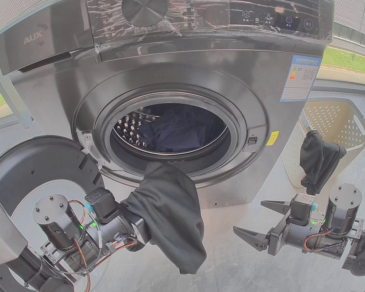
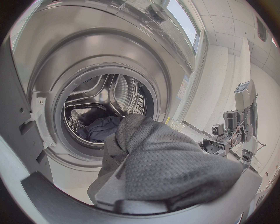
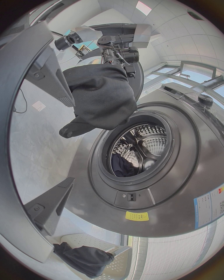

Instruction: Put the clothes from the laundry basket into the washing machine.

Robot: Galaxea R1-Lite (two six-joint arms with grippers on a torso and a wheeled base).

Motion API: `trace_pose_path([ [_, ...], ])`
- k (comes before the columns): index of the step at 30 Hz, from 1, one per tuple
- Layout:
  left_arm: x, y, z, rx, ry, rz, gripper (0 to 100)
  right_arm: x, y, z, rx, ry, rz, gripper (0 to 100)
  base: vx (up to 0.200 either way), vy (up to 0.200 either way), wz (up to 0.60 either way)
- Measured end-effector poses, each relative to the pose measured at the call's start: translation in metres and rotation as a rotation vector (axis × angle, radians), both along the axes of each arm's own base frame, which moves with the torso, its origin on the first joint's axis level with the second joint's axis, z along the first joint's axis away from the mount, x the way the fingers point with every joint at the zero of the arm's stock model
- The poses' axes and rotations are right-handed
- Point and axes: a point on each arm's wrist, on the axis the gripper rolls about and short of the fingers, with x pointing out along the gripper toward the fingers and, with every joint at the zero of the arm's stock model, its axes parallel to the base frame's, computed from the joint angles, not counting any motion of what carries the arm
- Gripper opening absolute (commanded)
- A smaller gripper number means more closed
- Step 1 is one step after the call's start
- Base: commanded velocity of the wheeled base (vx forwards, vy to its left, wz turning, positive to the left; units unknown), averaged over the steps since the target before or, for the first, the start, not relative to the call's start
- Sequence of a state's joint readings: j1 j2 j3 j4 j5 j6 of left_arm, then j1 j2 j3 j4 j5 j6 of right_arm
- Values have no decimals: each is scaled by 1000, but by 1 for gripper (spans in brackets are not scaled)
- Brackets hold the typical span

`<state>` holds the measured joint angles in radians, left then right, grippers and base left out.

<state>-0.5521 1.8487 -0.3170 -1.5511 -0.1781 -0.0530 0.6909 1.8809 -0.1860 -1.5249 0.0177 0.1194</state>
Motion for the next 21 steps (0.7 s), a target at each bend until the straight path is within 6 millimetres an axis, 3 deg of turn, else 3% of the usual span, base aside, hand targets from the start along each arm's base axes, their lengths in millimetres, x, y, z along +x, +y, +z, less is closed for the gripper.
trace_pose_path([
  [8, -1, -2, -2, 4, 8, -7, 0, 0, 0, 0, 0, 1, 1, 100, 0, 0, 0],
  [14, -1, -2, -4, 8, 16, -10, 0, 0, 0, 0, 0, 0, 1, 100, 200, 0, 0],
  [21, -1, -4, -6, 11, 21, -17, 0, 0, 0, 0, 1, 0, 0, 100, 0, 0, 0],
])
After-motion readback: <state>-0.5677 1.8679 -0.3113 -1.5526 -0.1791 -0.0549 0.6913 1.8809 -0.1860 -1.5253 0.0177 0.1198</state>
